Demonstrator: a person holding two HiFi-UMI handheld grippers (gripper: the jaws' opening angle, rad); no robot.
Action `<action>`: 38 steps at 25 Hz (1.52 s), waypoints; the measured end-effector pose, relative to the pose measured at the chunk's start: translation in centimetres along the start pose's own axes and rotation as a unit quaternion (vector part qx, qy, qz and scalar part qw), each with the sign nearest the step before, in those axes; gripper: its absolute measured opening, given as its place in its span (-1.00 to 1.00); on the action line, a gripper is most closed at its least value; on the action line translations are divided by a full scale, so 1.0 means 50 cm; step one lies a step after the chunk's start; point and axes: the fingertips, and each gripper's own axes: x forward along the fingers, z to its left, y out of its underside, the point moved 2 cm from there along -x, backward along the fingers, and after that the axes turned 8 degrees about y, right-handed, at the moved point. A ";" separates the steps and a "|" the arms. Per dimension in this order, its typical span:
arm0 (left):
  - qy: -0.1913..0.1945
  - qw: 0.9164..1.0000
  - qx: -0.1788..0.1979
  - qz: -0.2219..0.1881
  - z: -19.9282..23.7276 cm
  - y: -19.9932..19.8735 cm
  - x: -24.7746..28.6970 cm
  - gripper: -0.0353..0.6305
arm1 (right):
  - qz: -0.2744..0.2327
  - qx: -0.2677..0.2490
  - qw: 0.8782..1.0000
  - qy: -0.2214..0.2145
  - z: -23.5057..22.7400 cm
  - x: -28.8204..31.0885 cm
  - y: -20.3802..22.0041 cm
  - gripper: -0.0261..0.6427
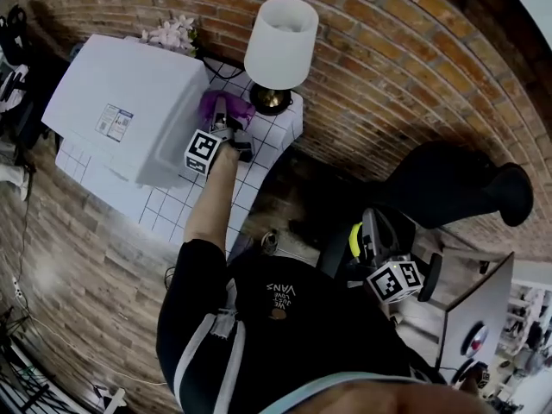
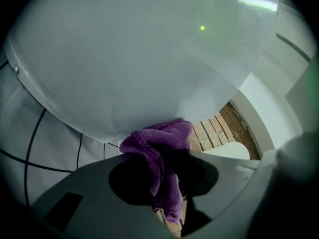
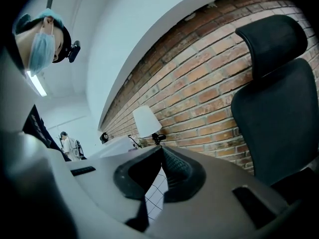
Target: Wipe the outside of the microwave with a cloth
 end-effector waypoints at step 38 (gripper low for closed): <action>-0.108 0.975 -0.046 -0.186 0.061 -0.135 -0.490 -0.51 | 0.052 -0.027 0.987 -0.151 0.155 0.130 0.026 -0.92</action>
